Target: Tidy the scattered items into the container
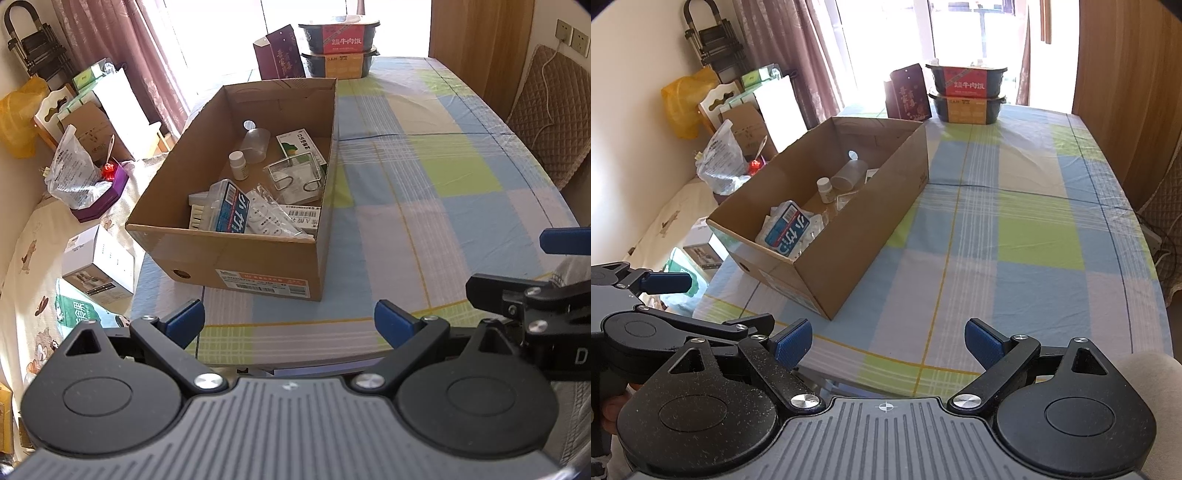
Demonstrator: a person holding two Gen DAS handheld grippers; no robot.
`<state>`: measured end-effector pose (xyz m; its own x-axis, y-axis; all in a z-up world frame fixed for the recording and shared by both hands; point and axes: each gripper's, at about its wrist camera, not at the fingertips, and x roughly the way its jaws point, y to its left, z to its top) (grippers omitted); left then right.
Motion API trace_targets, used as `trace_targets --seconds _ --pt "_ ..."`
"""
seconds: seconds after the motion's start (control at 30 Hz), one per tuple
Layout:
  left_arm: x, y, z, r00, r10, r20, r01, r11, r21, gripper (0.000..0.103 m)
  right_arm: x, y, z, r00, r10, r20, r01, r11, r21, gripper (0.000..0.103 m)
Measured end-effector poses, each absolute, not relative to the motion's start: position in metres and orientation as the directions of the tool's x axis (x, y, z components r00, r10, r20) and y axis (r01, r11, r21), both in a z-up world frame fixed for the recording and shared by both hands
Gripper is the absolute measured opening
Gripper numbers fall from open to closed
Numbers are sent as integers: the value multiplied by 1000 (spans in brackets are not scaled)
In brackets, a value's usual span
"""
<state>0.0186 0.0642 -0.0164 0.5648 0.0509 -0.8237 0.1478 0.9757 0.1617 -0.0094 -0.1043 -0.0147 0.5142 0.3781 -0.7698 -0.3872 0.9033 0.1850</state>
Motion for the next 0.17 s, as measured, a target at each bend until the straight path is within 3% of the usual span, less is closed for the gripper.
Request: trace_targets --seconds 0.17 --pt "18 64 -17 572 61 -818 144 974 173 97 -9 -104 -15 512 376 -772 -388 903 183 95"
